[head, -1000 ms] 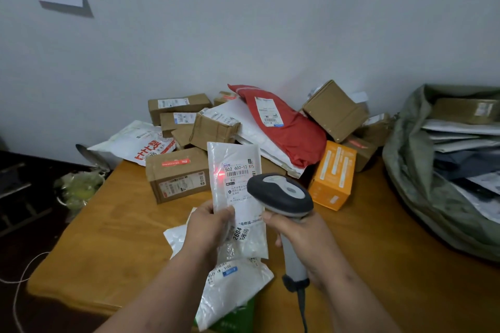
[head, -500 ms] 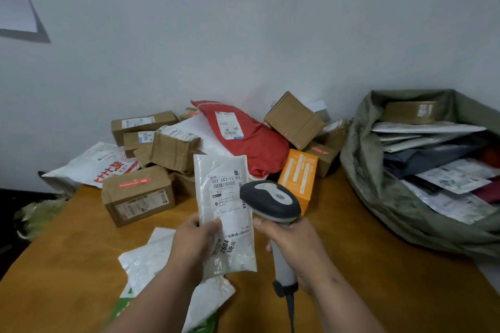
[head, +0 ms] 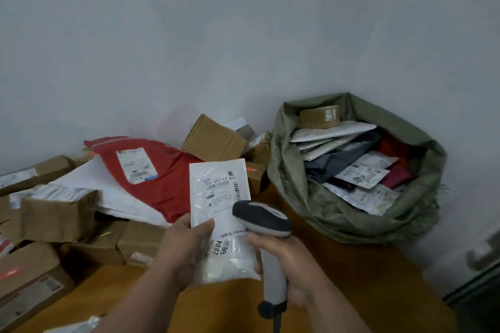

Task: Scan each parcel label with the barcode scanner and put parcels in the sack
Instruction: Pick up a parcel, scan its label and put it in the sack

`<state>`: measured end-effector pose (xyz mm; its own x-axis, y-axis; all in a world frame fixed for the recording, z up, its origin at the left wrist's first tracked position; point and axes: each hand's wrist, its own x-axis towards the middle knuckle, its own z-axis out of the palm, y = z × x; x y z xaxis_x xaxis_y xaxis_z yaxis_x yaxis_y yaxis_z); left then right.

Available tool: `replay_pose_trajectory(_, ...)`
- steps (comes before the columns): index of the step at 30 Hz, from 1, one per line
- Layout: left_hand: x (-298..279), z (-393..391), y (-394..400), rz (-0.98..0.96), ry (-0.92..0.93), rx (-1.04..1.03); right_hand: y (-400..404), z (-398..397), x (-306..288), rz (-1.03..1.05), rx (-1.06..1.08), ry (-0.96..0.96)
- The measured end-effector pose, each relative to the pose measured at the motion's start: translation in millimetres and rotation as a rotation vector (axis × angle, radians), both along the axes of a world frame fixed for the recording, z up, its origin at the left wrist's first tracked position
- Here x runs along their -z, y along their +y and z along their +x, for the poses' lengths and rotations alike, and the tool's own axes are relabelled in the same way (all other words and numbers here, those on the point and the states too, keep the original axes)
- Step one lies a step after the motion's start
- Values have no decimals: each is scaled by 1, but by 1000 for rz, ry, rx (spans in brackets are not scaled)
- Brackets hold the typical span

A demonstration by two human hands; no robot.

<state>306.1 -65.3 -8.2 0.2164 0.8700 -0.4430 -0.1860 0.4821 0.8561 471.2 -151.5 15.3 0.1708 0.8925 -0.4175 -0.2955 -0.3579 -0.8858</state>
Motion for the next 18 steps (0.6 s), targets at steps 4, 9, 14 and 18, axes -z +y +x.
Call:
replay_pose_trajectory(4, -16, 37, 32, 81, -21, 143, 17, 26, -6, 36, 178, -4)
replay_pose_trajectory(9, -30, 82, 60, 134, 49, 374, 40, 69, -14, 72, 383, 5)
replay_pose_trajectory(14, -49, 147, 105, 140, -1, 328, 73, 120, -34, 142, 367, 75)
replay_pose_trajectory(18, -71, 213, 144, 152, -110, 255, 99, 175, -46, 234, 371, 128)
